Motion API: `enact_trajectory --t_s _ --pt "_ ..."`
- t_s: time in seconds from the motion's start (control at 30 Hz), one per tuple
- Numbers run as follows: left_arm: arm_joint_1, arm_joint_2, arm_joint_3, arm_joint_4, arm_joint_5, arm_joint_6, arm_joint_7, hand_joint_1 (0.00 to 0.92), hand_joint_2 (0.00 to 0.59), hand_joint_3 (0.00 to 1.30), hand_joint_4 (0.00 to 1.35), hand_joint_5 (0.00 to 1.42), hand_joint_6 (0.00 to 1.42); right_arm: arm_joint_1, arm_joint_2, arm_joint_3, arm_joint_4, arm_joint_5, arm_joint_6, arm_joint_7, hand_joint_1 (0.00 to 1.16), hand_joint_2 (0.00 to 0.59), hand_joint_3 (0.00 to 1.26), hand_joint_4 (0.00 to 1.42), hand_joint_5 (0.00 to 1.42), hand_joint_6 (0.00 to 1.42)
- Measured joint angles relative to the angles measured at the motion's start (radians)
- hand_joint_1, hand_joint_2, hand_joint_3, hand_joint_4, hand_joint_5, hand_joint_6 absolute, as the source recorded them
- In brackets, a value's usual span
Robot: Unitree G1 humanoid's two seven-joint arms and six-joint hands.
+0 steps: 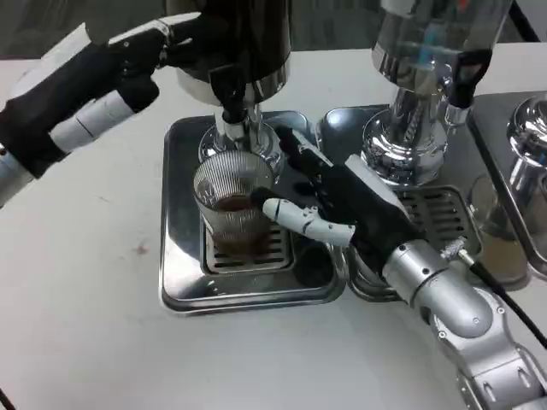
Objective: Grasp the cup under the faucet to collect the drink, then remove the cup.
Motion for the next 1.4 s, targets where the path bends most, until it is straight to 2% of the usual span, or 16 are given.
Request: enact_trajectory --t_s 0.17,0.4,0.63,0.93,1.07,1.2,1.4 --pt "0.027 0.016 0.05 -0.001 -0.014 0.024 0.002 0.0 0.082 0.19 0.13 0.16 0.17 -0.012 0.005 0.0 0.03 0.006 -0.024 0.001 0.5 0.24 0.0 0.0 0.0 0.1" --pt "0.056 0.037 0.089 -0.015 -0.034 0.05 0.002 0.0 0.08 0.2 0.14 0.16 0.18 -0.037 0.015 0.003 0.074 0.007 -0.045 0.016 0.49 0.226 0.0 0.0 0.0 0.05" --pt "0.109 0.041 0.096 -0.023 -0.034 0.062 0.011 0.0 0.08 0.21 0.16 0.17 0.18 -0.096 0.011 0.024 0.149 0.006 -0.057 0.075 0.49 0.223 0.0 0.0 0.0 0.0" --pt "0.132 0.059 0.099 -0.025 -0.034 0.072 0.024 0.0 0.092 0.25 0.19 0.18 0.18 -0.118 0.015 0.036 0.222 0.002 -0.096 0.084 0.49 0.218 0.0 0.0 0.0 0.0" --pt "0.141 0.06 0.098 -0.025 -0.034 0.076 0.03 0.0 0.098 0.28 0.2 0.19 0.18 -0.118 0.014 0.047 0.226 -0.017 -0.1 0.073 0.5 0.214 0.0 0.0 0.0 0.0" --pt "0.154 0.062 0.098 -0.025 -0.033 0.08 0.031 0.0 0.104 0.28 0.21 0.19 0.19 -0.118 0.011 0.069 0.217 -0.084 -0.101 0.022 0.52 0.208 0.0 0.0 0.0 0.01" --pt "0.159 0.068 0.098 -0.025 -0.029 0.083 0.037 0.0 0.107 0.3 0.22 0.2 0.2 -0.111 0.01 0.079 0.181 -0.124 -0.093 -0.014 0.52 0.212 0.0 0.0 0.0 0.02"
